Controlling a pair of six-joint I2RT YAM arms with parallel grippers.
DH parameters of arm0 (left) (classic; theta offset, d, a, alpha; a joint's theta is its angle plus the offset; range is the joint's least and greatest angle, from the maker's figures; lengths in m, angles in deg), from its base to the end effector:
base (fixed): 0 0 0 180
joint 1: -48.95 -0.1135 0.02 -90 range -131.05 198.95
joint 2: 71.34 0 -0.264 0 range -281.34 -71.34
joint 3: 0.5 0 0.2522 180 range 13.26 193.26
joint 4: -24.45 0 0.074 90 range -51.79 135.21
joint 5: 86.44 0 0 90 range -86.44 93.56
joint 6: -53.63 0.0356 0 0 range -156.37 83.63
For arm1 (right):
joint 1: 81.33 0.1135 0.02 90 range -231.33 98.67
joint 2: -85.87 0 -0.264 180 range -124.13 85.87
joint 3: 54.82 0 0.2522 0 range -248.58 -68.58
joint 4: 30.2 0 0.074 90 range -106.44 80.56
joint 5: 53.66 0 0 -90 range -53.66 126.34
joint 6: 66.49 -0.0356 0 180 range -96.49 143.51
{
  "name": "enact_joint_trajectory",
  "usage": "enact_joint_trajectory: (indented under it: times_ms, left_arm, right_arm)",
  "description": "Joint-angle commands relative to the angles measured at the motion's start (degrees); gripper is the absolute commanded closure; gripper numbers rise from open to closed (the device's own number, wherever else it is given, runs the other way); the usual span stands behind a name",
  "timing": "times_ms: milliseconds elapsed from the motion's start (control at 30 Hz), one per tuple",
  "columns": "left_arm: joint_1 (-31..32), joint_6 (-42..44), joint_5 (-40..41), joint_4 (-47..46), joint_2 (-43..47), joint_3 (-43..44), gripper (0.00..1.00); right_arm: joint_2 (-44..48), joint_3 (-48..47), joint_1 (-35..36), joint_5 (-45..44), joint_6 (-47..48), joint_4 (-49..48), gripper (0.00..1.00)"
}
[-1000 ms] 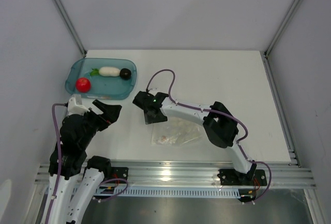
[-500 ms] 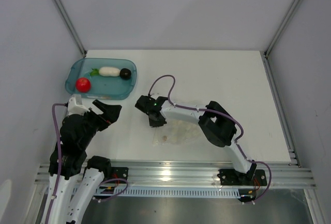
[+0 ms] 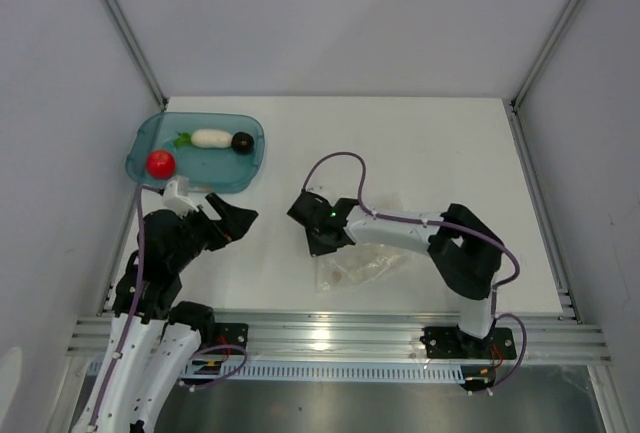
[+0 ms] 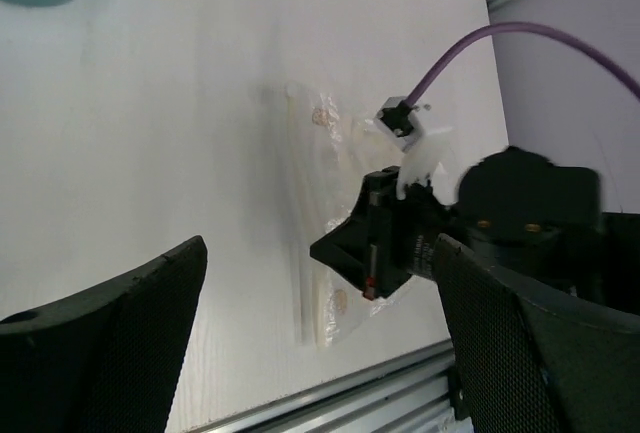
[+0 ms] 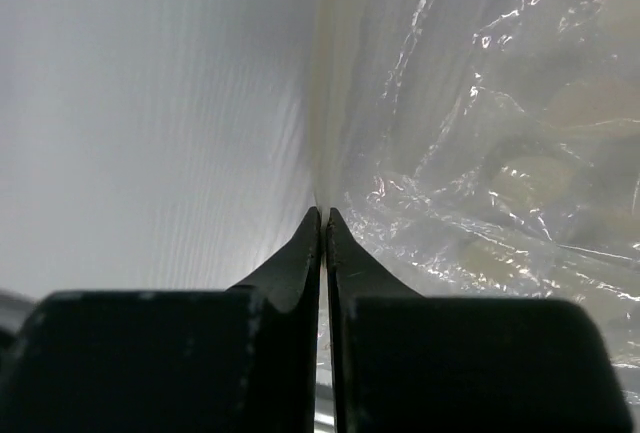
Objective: Place the food in the zip-top bag and seal the zipper
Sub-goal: Pick up the zipper food storage bag at the center of the board.
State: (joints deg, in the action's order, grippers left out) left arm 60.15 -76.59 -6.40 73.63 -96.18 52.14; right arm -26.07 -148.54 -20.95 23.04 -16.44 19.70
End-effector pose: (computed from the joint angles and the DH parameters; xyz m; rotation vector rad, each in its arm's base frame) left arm 0.1019 -0.0264 0.3023 -0.3883 1.9780 -0.7537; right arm 0.2042 0.3425 0.1787 -0.4212 2.6822 0.2002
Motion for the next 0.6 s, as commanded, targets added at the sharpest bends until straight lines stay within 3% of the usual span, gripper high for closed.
enact_joint_trajectory:
  times_ms: [0, 133, 267, 367, 567]
  left_arm:
    - [0.22, 1.12, -11.19, -8.24, -1.44, -4.14, 0.05]
    - [0.31, -1.17, -19.12, -15.98, -2.67, -9.51, 0.09]
    - [1.63, -3.62, -23.00, -21.43, -3.90, -12.15, 0.11]
    - [5.22, -5.38, -22.31, -25.04, -4.51, -13.47, 0.12]
    - [16.46, -6.79, -15.02, -26.36, -7.68, -14.17, 0.15]
  right_arm:
    - [10.67, 5.59, 0.53, 6.69, 6.36, -8.69, 1.00]
    - [24.36, 18.40, -0.44, 18.64, 9.97, -17.23, 1.00]
    - [33.09, 25.27, -2.28, 26.91, 10.59, -21.98, 1.00]
    - [36.43, 27.66, -3.86, 31.49, 10.33, -22.96, 1.00]
    - [40.04, 28.46, -4.48, 31.49, 7.87, -23.83, 1.00]
